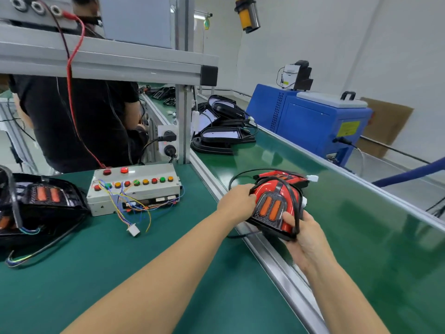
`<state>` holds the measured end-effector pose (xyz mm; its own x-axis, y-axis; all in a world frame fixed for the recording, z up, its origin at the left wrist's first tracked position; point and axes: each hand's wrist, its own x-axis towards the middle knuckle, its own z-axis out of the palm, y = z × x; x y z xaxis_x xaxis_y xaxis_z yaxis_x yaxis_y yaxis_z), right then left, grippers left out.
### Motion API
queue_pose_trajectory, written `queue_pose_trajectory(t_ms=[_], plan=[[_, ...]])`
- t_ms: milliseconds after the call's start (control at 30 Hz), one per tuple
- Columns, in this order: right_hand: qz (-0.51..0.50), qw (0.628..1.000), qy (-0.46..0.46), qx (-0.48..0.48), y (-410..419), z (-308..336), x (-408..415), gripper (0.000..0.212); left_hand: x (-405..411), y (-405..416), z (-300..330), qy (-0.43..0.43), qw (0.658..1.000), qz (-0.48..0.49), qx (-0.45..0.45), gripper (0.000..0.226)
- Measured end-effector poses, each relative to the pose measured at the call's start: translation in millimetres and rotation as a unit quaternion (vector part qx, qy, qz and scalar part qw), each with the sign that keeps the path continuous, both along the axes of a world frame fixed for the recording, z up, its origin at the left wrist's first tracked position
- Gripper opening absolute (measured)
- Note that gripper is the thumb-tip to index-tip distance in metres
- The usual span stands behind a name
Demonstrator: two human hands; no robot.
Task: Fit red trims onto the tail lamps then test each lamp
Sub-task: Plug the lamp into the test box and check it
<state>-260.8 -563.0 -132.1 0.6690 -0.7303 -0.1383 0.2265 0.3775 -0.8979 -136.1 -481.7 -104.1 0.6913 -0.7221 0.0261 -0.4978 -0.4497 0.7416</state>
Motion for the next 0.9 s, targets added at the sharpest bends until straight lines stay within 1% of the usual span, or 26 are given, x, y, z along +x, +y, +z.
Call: queue_pose_trajectory(t_ms=[67,167,267,367,433,500,633,733,800,900], plan=[[-0.026,0.999,-0.005,0.018,-6.9,-3.0,-5.6,0.037,-3.7,-15.3,2.9,-0.042,0.999,-0.008,0.018,0.029],[-0.062,0.998,-0.020,0.025,-17.8,-2.3,-14.1,0.037,-12.1,-34.9,9.7,-0.050,0.998,-0.030,0.005,0.030],[-0.102,0.994,-0.032,0.029,-34.1,1.2,-22.8,0.037,-23.9,-52.4,15.9,-0.038,0.998,-0.043,-0.020,0.037],[-0.132,0.990,-0.027,0.045,-47.9,-0.4,-28.7,0.039,-34.9,-66.0,15.2,-0.009,0.998,-0.046,-0.043,0.038],[-0.143,0.988,-0.018,0.057,-52.5,-4.2,-31.8,0.037,-39.9,-73.3,13.3,0.002,0.998,-0.038,-0.047,0.041],[-0.156,0.985,-0.011,0.074,-56.7,-9.2,-33.4,0.033,-43.0,-79.7,11.4,-0.008,0.999,-0.033,-0.036,0.049],[-0.182,0.977,0.003,0.107,-68.0,-14.0,-30.0,0.024,-43.1,-85.5,7.1,-0.025,0.999,-0.011,-0.019,0.074],[-0.196,0.973,0.016,0.123,-76.3,-14.7,-22.9,0.016,-40.1,-83.2,-1.7,-0.004,1.000,-0.008,-0.016,0.079],[-0.204,0.970,0.022,0.131,-81.5,-15.3,-17.8,0.021,-39.0,-80.8,-9.7,0.015,1.000,-0.027,-0.001,0.078],[-0.222,0.967,0.038,0.118,-90.8,-15.8,-11.0,0.031,-38.8,-77.6,-20.7,0.022,0.997,-0.062,0.037,0.075]])
